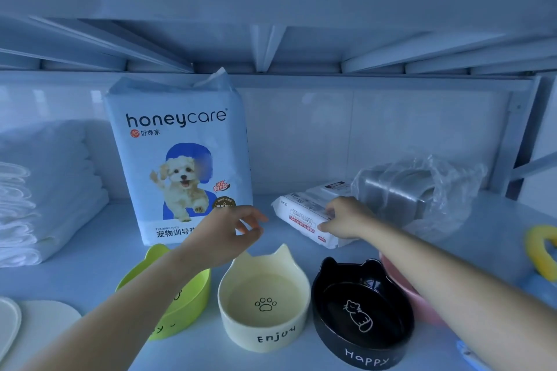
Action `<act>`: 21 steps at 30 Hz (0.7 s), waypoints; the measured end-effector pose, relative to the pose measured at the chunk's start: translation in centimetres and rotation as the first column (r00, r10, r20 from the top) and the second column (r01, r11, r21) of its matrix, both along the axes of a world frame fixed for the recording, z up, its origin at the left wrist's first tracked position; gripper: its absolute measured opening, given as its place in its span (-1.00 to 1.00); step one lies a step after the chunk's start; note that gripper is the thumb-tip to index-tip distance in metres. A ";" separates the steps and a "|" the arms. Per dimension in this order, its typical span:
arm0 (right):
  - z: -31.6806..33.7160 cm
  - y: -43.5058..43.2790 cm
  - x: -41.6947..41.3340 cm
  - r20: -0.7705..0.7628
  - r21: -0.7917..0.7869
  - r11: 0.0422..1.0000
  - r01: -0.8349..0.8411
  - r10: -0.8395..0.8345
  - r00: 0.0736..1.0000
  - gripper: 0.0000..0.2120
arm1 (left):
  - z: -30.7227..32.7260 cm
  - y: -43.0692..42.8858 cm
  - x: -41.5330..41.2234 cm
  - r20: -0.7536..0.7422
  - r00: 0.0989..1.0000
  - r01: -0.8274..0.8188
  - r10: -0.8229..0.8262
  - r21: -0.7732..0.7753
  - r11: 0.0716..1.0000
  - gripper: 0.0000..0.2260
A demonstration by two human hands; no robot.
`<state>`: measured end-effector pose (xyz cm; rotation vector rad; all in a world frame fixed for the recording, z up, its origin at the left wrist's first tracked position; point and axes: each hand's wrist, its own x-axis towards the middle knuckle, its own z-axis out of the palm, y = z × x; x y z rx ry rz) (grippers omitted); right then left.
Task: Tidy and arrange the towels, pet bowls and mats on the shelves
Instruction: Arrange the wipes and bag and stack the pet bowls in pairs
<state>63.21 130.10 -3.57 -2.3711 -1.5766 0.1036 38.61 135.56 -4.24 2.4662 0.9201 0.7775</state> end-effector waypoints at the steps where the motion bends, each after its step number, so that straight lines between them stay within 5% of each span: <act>1: 0.2 0.0 -0.1 -0.051 0.011 1.000 0.003 -0.002 0.999 -0.69 | 0.0 0.1 0.1 0.012 1.000 -0.001 0.001 -0.002 1.000 -0.86; 7: 0.8 0.4 -0.5 -0.453 0.043 0.999 -0.009 0.027 0.891 -0.73 | 0.0 0.4 1.2 0.037 0.999 0.017 -0.017 0.005 1.000 -0.86; 12: 0.4 0.3 -1.5 -0.884 0.027 0.999 0.028 0.010 0.468 -0.80 | 0.2 0.2 2.1 0.048 0.998 0.040 -0.042 0.034 0.999 -0.88; 14: 0.0 0.5 -1.5 -0.922 0.032 0.998 0.047 0.011 0.387 -0.79 | 0.1 0.1 2.3 0.030 0.999 0.040 -0.042 0.063 0.997 -0.88; 21: -0.1 0.8 -1.6 -0.944 0.047 0.993 0.111 0.007 0.331 -0.83 | -0.4 0.0 3.6 0.010 1.000 0.019 -0.020 0.093 0.995 -0.84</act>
